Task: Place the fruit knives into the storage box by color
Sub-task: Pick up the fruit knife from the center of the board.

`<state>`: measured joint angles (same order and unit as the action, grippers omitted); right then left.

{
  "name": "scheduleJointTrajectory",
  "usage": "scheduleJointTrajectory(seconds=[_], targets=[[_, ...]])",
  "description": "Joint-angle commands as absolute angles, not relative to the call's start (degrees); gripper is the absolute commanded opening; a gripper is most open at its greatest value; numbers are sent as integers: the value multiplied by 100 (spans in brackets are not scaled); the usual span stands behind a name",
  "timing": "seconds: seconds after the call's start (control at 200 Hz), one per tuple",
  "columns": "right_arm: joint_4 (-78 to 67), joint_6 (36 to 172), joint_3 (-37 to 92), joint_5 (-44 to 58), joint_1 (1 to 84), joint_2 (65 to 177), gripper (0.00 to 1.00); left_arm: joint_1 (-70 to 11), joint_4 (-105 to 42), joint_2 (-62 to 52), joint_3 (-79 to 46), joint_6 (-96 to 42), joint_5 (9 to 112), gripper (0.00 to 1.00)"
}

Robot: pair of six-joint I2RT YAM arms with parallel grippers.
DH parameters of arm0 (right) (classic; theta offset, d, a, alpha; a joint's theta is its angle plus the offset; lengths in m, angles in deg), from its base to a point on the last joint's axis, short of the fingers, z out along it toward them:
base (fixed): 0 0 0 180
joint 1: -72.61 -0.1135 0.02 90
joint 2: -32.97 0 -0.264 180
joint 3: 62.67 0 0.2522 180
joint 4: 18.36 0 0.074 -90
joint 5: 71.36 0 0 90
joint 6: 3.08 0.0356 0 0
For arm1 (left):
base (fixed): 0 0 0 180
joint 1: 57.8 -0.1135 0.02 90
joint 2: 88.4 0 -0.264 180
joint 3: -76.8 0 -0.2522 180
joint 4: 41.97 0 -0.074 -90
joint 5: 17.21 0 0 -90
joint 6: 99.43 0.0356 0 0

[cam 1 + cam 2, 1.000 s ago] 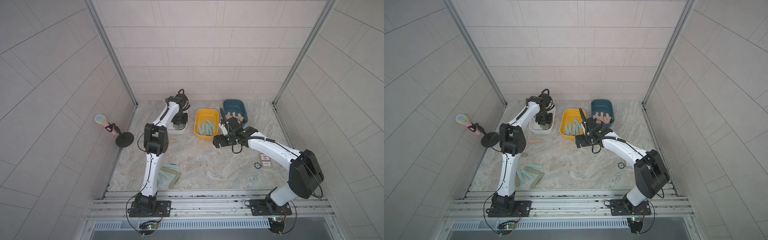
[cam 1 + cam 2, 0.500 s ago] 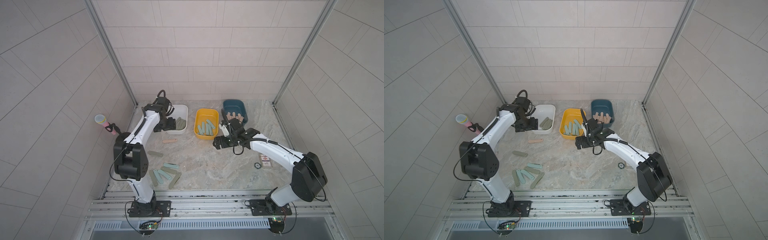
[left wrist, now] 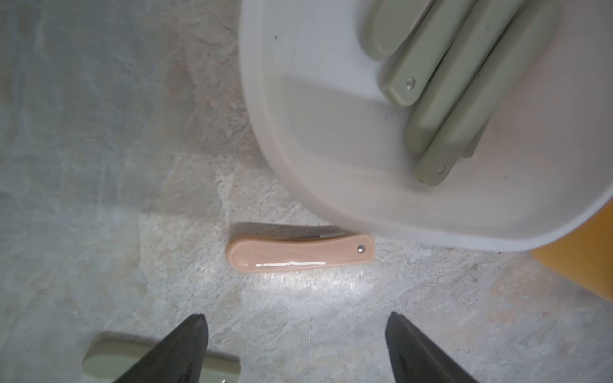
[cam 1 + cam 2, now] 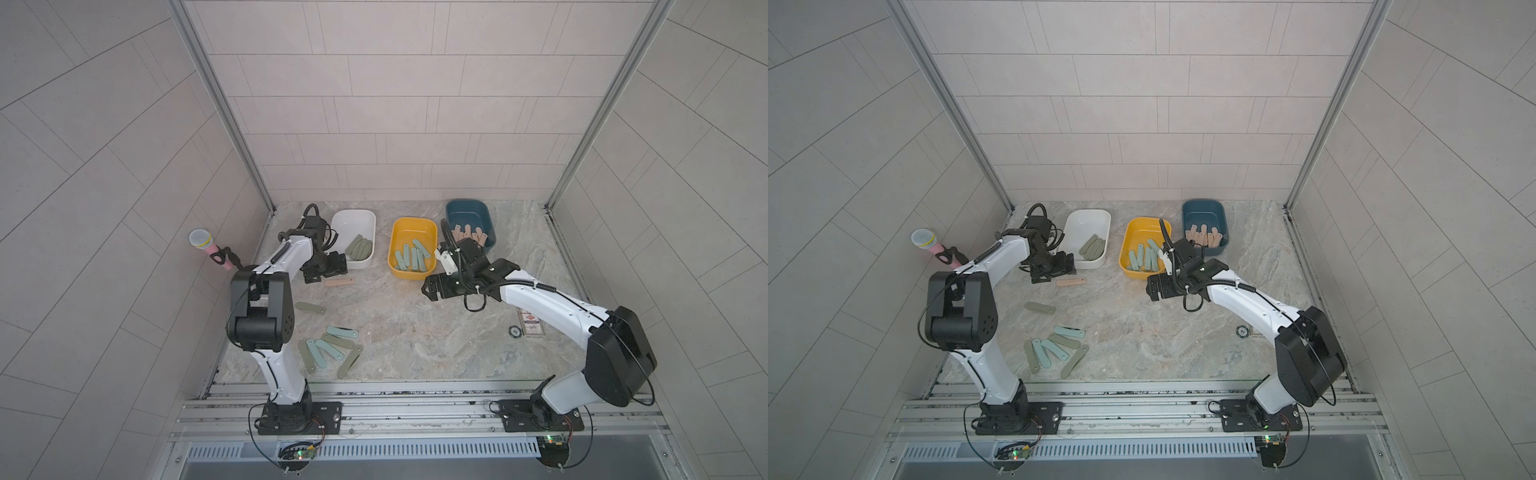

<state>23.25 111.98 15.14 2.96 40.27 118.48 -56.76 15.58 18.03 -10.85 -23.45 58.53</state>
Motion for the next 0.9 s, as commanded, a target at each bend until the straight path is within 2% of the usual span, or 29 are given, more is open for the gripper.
scheduleJointTrajectory(seconds=[0.0,0.3,0.475,0.63,0.896], targets=[[2449,11179,1473,370,4051,11553,100,-5658,1444,1996,-848,-2220,5725,91],[2457,11204,1409,326,4126,11446,100,-5659,1451,2538,-691,-2267,5688,91],[2449,11219,1393,317,4166,11377,100,-5614,1531,2708,-638,-2322,5574,84],[2438,11235,1376,319,4184,11335,100,-5486,1618,2443,-889,-2375,5538,77],[2402,11254,1340,293,4191,11278,100,-5297,1622,1942,-1629,-2477,5536,73]])
